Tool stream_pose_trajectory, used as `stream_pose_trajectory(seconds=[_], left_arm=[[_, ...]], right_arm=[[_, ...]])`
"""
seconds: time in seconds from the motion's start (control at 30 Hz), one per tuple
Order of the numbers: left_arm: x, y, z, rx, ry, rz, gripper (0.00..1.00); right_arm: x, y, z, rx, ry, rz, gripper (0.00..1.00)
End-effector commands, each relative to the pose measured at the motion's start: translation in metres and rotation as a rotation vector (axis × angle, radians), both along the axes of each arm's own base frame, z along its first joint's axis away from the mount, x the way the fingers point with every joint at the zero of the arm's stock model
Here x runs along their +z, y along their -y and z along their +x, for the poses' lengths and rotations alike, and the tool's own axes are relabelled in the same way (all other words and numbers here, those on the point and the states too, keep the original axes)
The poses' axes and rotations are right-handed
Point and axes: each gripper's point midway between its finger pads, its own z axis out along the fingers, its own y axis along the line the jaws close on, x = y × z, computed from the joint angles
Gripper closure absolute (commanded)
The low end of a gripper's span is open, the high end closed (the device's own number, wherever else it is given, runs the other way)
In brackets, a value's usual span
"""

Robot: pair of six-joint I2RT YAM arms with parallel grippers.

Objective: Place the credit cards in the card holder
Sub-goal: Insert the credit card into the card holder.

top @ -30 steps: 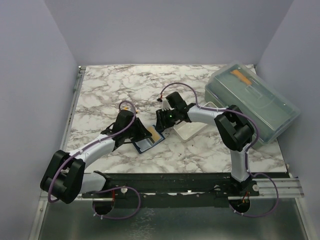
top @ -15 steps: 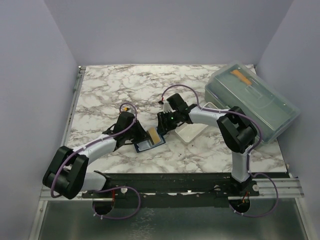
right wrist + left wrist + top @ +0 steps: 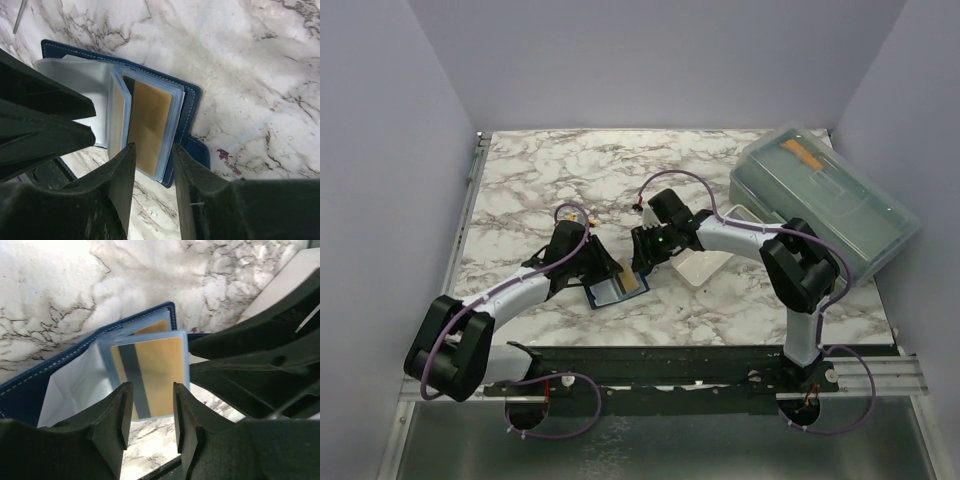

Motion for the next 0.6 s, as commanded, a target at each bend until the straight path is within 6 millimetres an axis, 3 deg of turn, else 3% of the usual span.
stream_pose_trajectory(seconds=[0.0, 0.13, 0.37, 0.57], left_arm=[[-0.008, -0.003, 0.0, 0.007, -0.047, 0.026, 0.61], [-0.018, -0.006, -0.005, 0.008, -0.052, 0.036, 0.73], [-0.032, -0.008, -0.006, 0.003, -0.058, 0.051, 0.81], [-0.048, -0.011, -0.006, 0.015, -0.079, 0.075, 0.84]], right_arm=[[0.001, 0.013, 0.012, -0.113, 0.033, -0.078, 0.65], [0.001, 0.025, 0.021, -0.178, 0.072, -0.145, 0.68], [0.022, 0.003, 0.004, -0.112, 0.007, 0.008, 0.65], [0.025, -0.009, -0.005, -0.091, -0.05, 0.1, 0.61]])
